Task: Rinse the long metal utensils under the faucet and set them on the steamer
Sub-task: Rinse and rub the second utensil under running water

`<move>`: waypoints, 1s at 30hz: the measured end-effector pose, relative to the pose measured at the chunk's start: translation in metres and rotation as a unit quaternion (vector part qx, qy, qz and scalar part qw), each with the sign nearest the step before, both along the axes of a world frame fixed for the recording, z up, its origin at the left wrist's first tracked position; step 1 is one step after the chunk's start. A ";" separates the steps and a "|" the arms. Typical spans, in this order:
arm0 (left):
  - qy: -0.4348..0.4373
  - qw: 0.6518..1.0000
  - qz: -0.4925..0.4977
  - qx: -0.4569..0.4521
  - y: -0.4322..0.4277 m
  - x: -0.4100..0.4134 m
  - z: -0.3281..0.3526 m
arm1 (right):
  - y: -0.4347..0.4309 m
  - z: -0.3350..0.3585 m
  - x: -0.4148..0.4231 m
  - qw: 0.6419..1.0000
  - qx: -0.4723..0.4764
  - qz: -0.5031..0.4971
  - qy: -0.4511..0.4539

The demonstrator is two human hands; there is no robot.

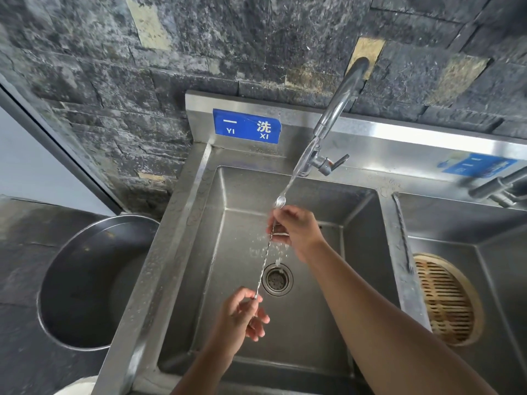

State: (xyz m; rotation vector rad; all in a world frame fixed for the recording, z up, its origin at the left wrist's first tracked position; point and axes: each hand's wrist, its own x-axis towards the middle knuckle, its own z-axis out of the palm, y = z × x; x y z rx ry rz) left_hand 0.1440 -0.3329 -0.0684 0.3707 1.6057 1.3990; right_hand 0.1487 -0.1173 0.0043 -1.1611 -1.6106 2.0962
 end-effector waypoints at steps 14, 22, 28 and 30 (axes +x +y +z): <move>0.019 0.999 0.036 0.012 0.049 -0.015 0.033 | 0.026 0.028 -0.016 1.000 0.020 -0.001 0.019; 0.035 0.999 0.015 0.037 0.096 -0.025 0.054 | 0.067 0.061 0.001 0.995 0.083 -0.025 0.041; 0.069 0.996 -0.040 0.038 0.149 0.004 0.056 | 0.119 0.078 0.040 0.989 0.137 -0.052 0.024; 0.082 0.994 -0.052 0.049 0.169 0.019 0.055 | 0.140 0.075 0.056 0.988 0.138 -0.065 0.020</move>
